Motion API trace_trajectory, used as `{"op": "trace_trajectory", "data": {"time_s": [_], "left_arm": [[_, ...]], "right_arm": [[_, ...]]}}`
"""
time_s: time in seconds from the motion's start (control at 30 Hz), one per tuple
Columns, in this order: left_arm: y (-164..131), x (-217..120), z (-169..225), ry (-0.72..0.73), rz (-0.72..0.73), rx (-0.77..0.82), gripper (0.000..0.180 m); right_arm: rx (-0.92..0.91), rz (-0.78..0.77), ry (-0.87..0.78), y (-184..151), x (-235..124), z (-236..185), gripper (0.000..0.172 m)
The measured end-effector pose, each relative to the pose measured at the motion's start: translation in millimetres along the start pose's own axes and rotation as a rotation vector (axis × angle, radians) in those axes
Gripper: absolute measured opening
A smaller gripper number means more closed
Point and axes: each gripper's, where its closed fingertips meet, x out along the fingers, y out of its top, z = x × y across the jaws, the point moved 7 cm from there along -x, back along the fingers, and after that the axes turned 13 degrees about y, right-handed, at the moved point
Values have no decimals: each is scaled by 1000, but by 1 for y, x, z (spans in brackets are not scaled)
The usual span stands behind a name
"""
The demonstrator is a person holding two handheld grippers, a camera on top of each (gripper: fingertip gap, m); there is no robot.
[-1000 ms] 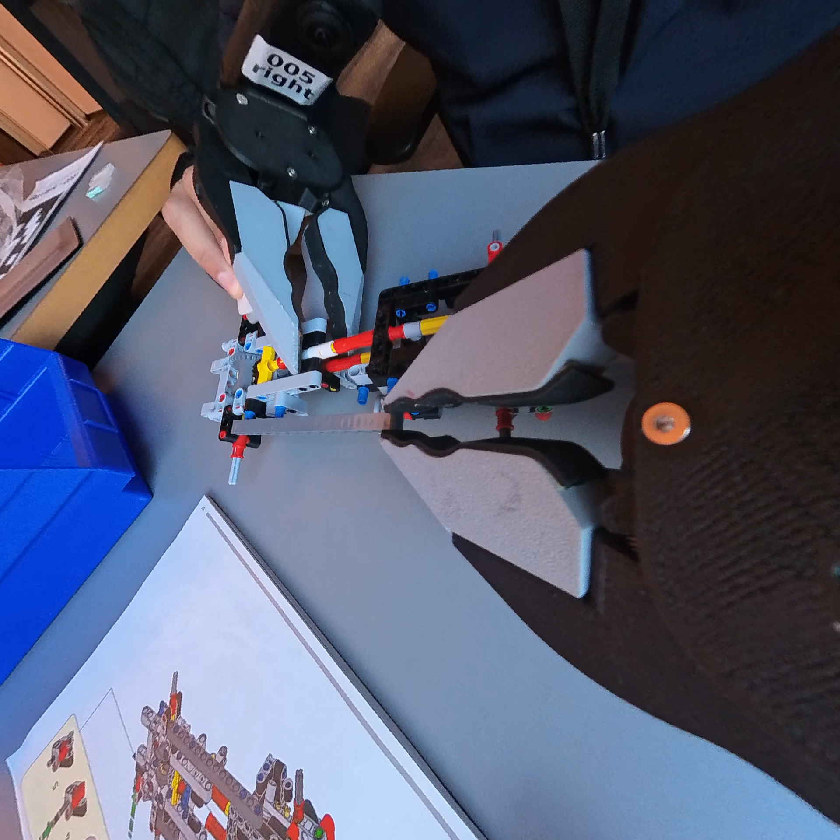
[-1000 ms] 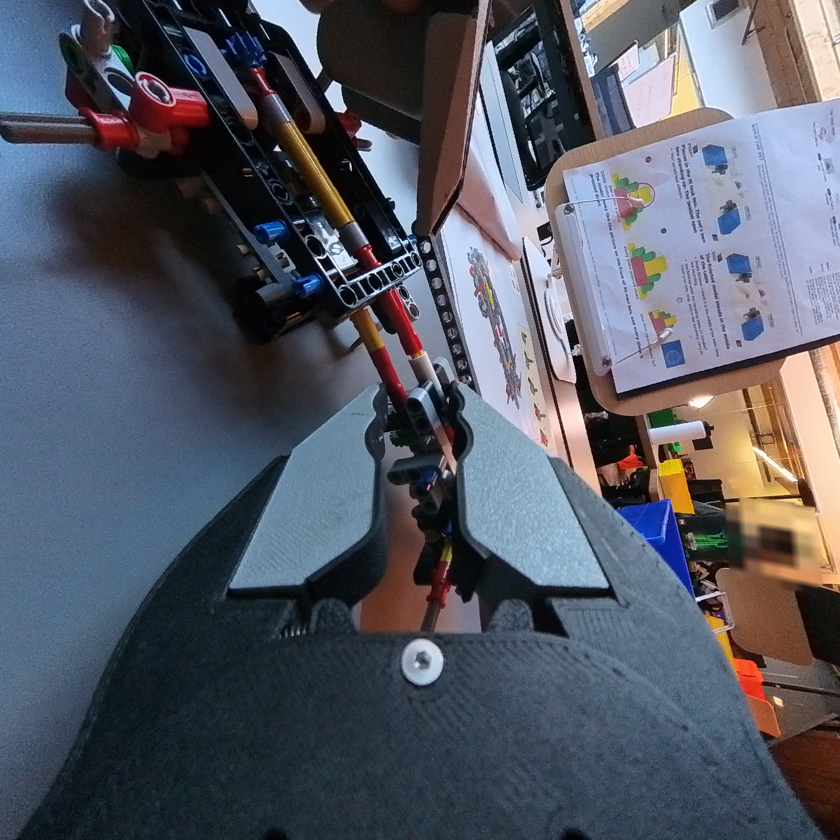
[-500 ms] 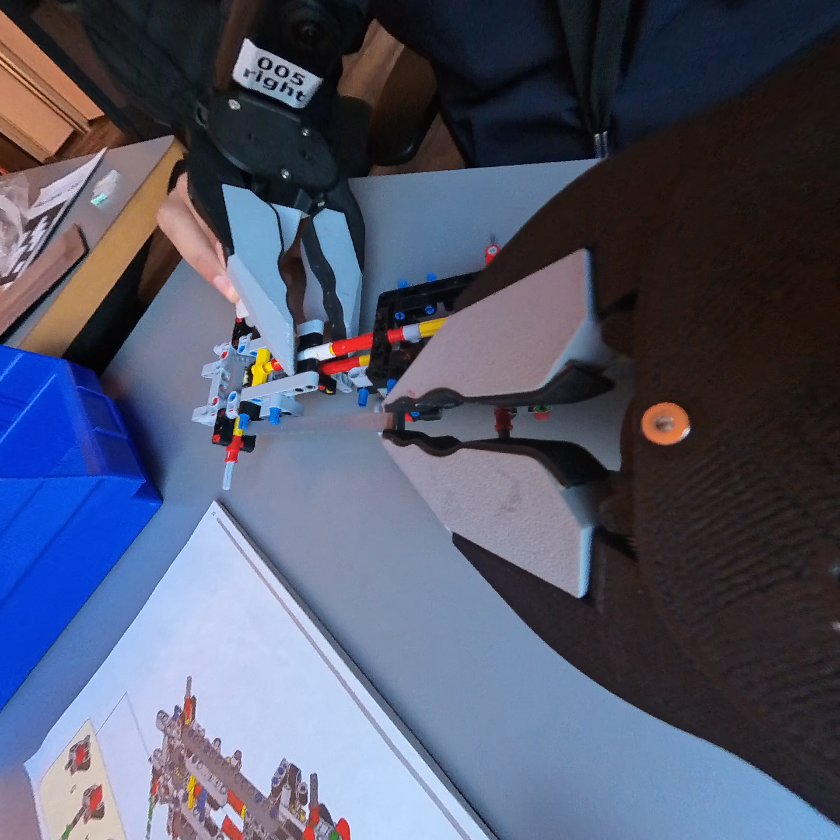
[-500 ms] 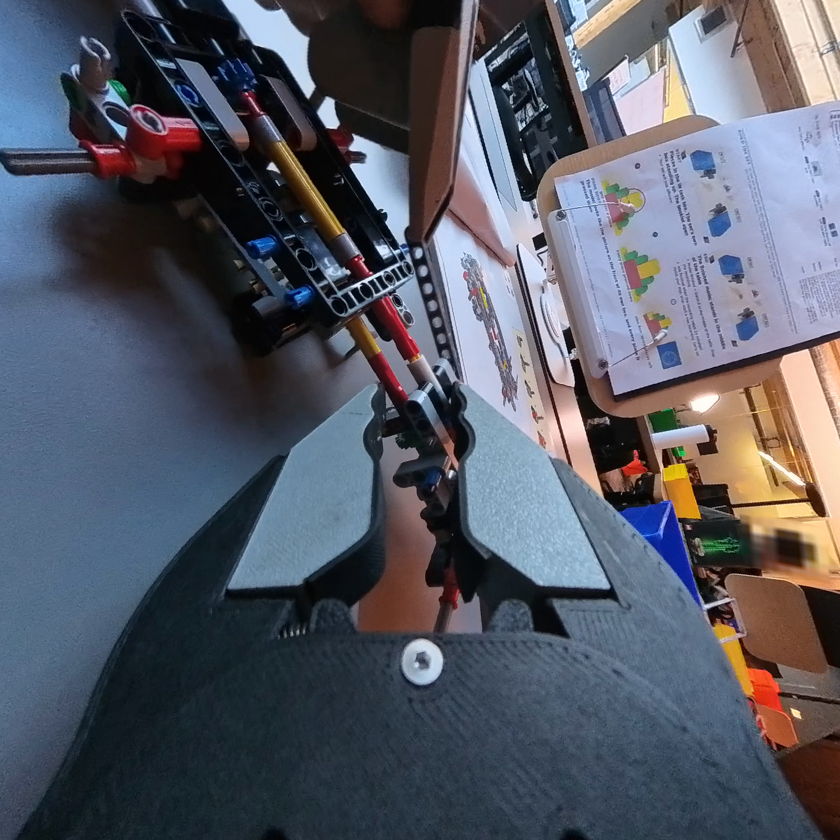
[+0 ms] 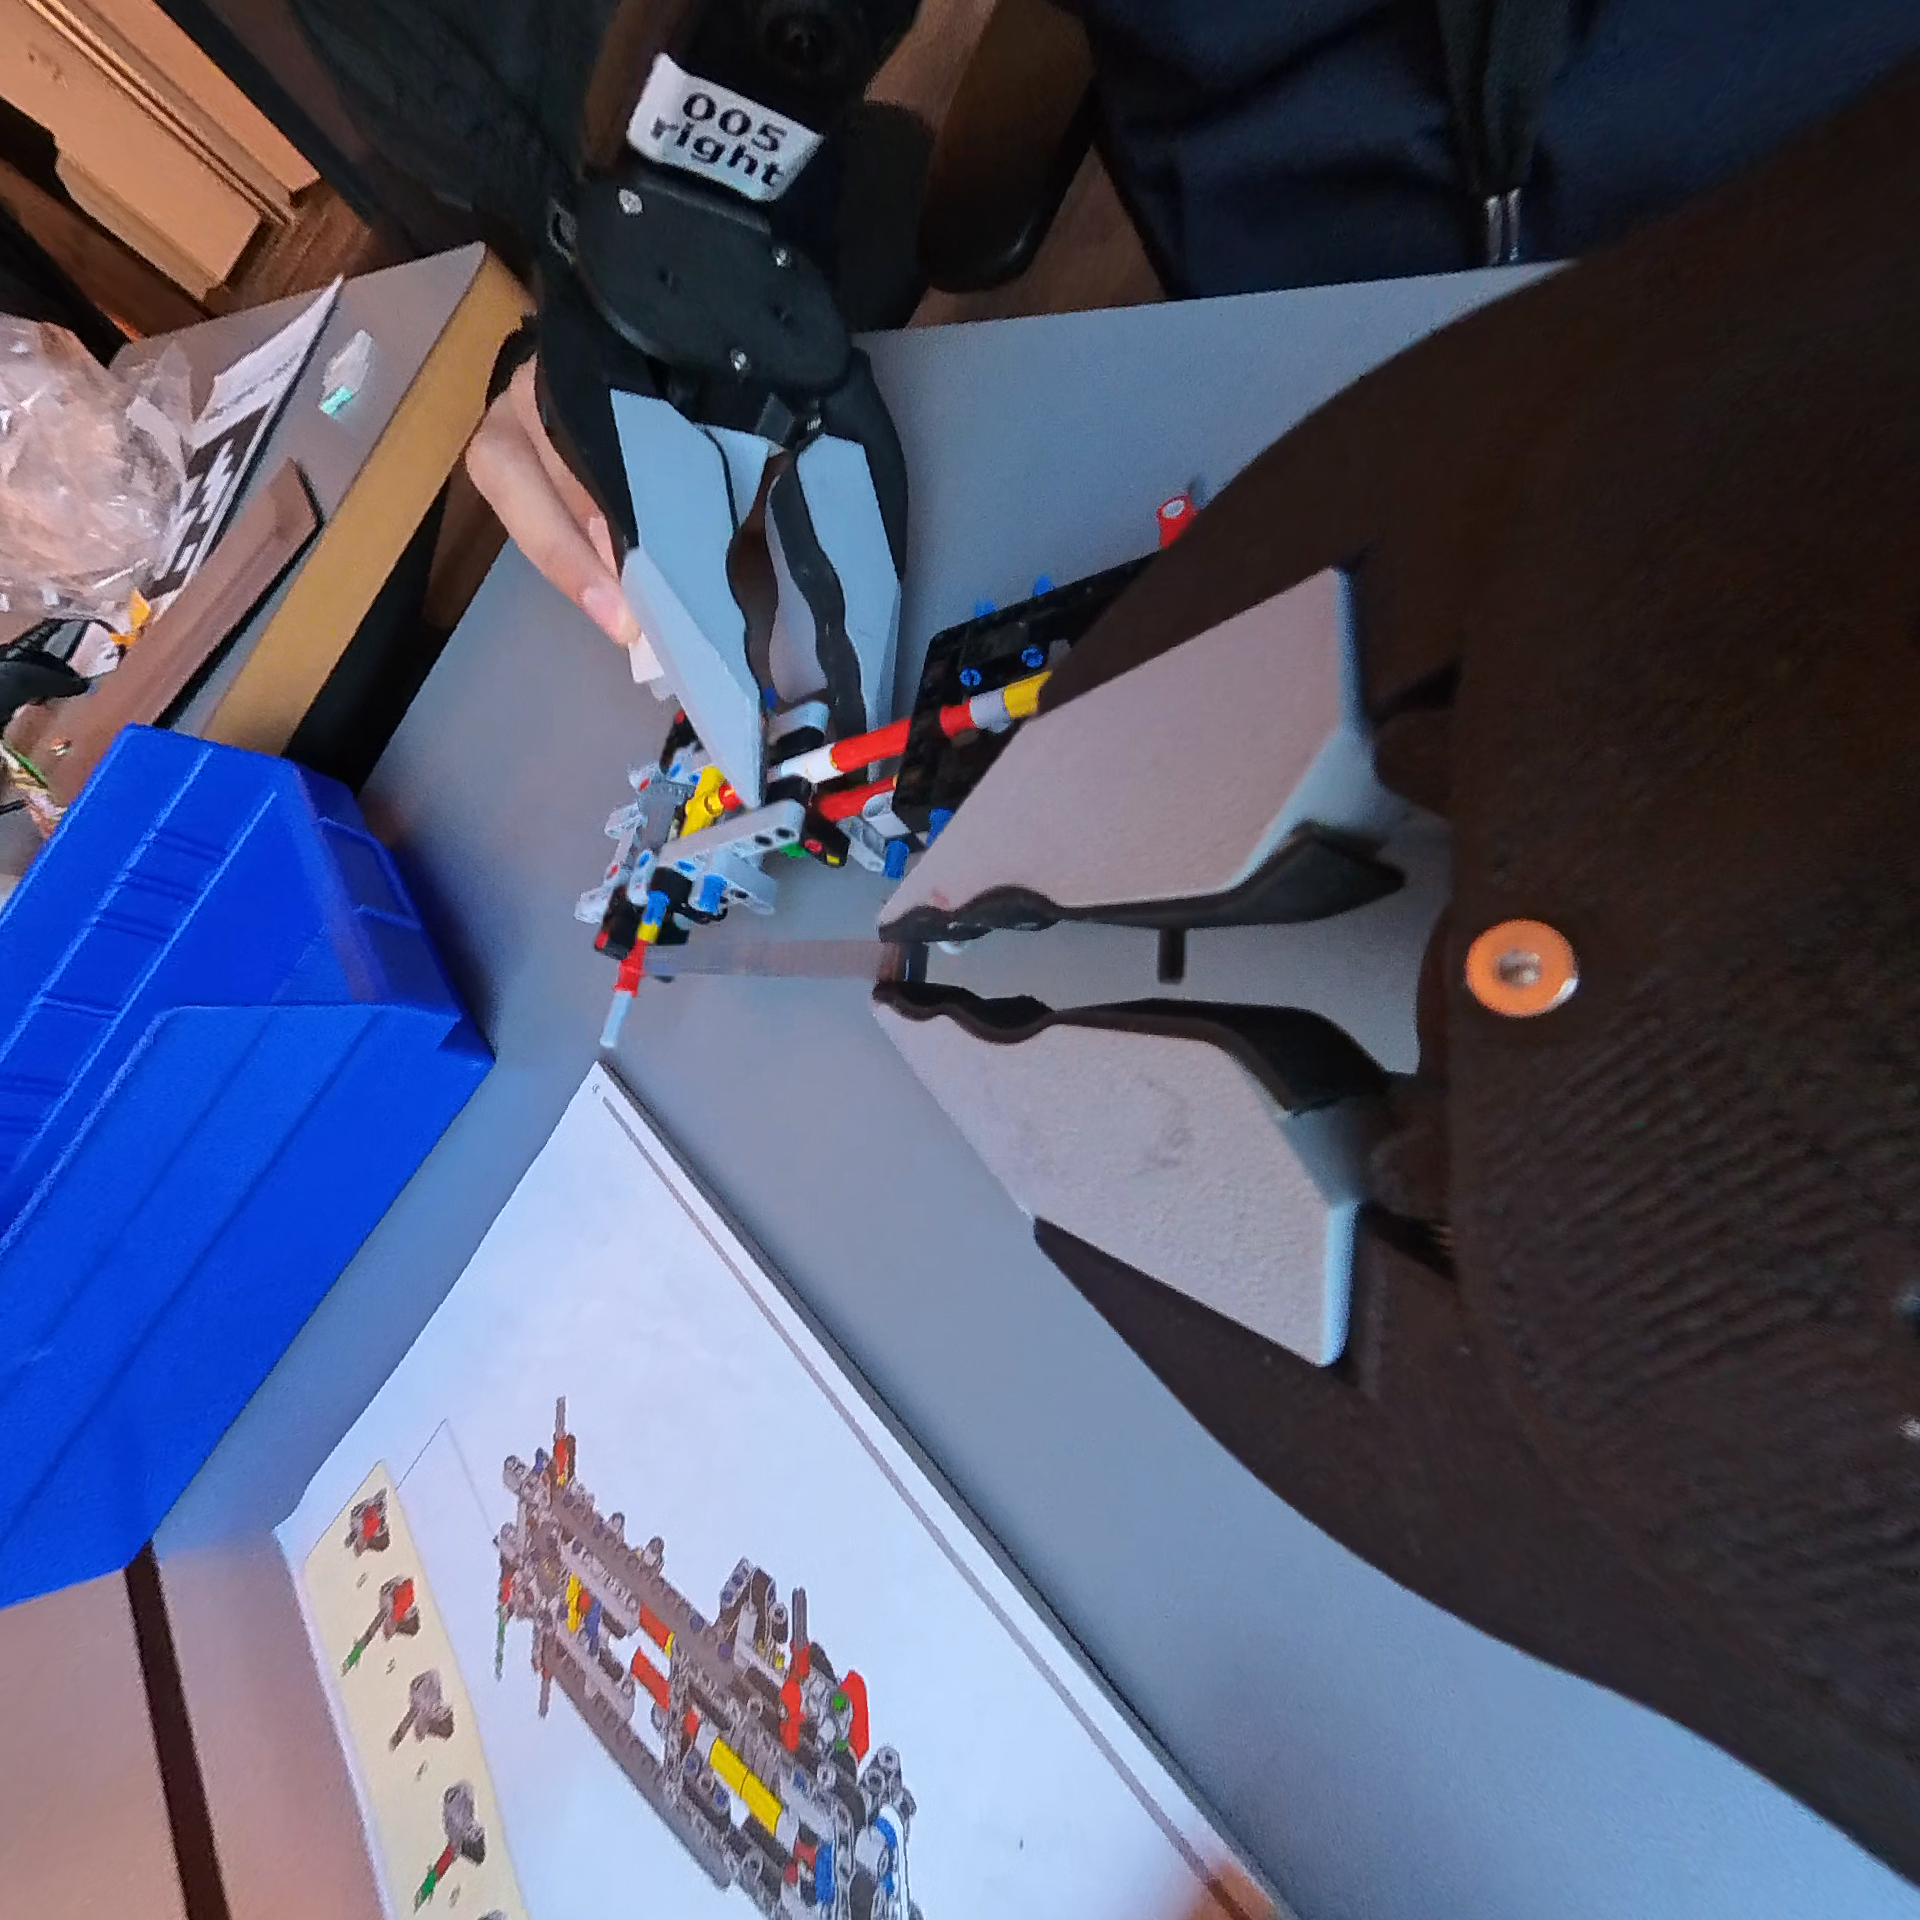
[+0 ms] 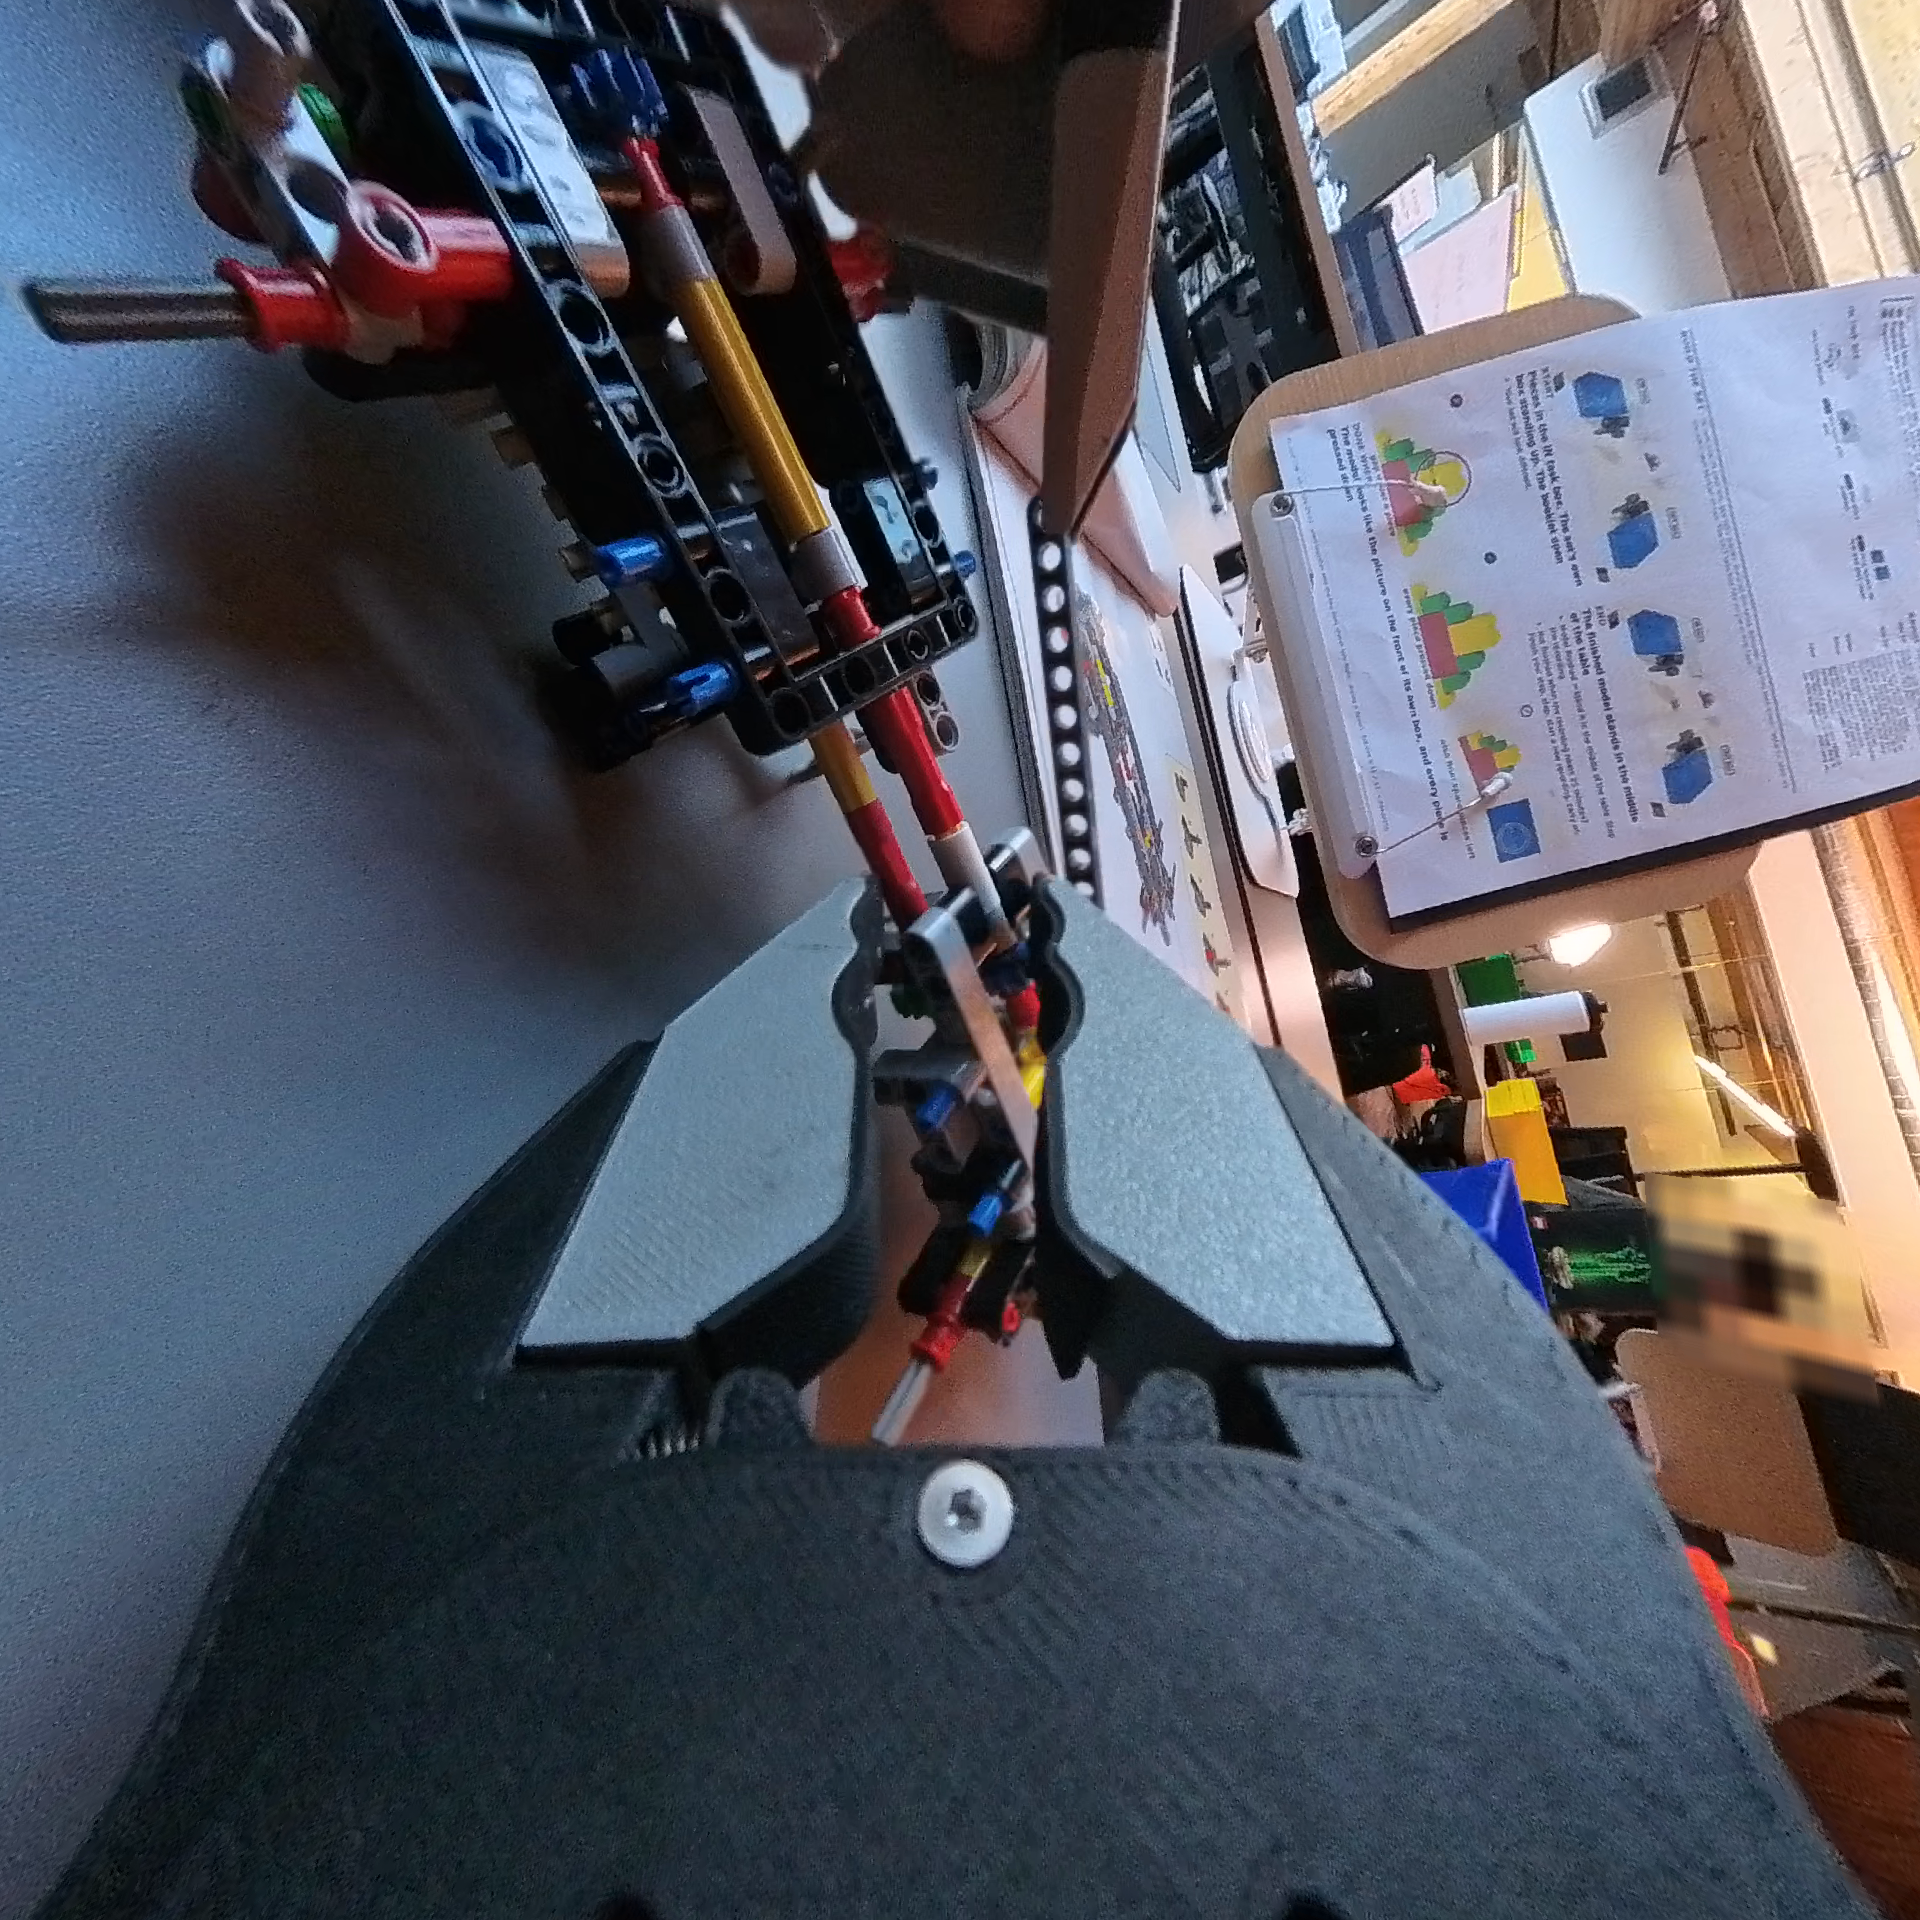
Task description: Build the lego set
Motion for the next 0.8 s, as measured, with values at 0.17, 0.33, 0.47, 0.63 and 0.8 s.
{"op": "trace_trajectory", "data": {"time_s": [0.17,0.33,0.47,0.63,0.8], "left_arm": [[3,-10,-7,-5,36,-23,5],[3,-11,-8,-32,46,-27,6],[1,-6,-2,-14,45,39,5],[0,-6,9,-30,56,111,5],[-2,-5,11,-47,58,125,5]], "right_arm": [[39,92,16,6,-9,3,28],[175,184,45,7,-19,33,28],[146,98,164,7,-7,59,36],[-18,-40,390,10,19,64,29],[-95,-80,555,13,31,65,8]]}}
